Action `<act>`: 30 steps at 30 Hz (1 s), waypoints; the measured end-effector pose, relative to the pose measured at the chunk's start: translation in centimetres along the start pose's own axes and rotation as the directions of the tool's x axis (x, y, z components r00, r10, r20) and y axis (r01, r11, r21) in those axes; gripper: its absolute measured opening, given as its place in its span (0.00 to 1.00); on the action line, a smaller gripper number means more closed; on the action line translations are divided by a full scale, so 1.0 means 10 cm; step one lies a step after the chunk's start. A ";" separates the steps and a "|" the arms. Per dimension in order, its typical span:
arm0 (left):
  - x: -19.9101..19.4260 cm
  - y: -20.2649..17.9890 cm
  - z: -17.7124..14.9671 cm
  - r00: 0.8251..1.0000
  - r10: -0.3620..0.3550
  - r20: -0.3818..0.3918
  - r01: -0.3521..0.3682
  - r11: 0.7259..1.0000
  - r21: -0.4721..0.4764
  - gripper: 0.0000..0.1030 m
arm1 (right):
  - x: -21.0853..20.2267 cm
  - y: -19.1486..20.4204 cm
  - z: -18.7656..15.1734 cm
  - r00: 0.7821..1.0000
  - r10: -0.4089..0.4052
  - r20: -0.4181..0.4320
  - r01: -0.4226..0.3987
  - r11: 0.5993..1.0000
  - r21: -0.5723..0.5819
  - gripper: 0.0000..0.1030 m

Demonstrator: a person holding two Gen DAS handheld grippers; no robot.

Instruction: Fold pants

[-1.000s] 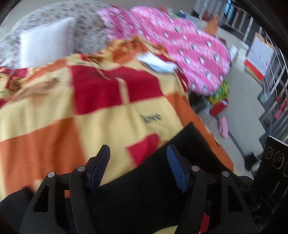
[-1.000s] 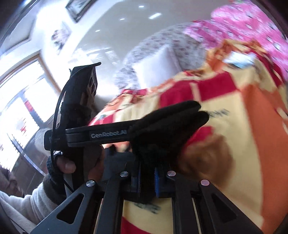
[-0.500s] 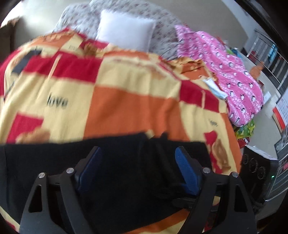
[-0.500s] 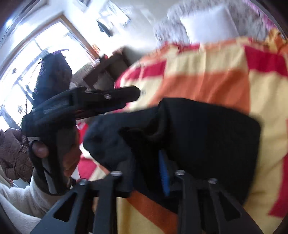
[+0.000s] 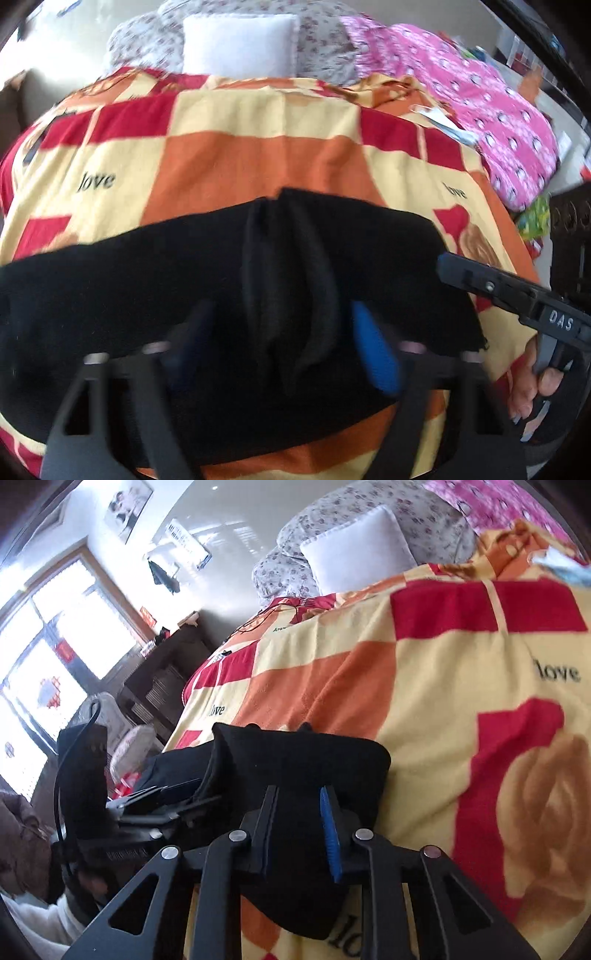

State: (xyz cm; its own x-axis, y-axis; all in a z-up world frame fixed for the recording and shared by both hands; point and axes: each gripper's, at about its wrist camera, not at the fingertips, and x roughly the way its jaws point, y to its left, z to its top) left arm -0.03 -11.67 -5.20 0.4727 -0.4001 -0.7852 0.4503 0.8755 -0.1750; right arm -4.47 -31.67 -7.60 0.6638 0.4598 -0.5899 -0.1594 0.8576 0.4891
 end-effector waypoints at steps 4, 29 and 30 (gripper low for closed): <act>-0.12 0.03 0.07 0.999 -0.054 -0.007 0.054 0.998 -0.032 0.12 | -0.04 0.17 0.01 1.000 -0.016 0.002 0.016 0.999 -0.048 0.26; -0.56 0.41 -0.14 0.977 0.152 0.148 -0.141 0.986 -0.083 0.61 | 0.23 0.89 -0.04 0.995 -0.024 -0.100 0.002 0.976 -0.218 0.44; -0.58 0.44 -0.15 0.974 0.165 0.155 -0.153 0.984 -0.089 0.61 | 0.26 0.92 -0.05 0.994 -0.024 -0.107 -0.001 0.974 -0.225 0.44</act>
State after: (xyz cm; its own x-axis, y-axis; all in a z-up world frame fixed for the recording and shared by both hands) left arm -1.92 -5.09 -2.26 0.6524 -0.2871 -0.7014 0.3035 0.9470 -0.1053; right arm -4.58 -22.47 -4.97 0.5855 0.4611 -0.6668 -0.3202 0.8872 0.3323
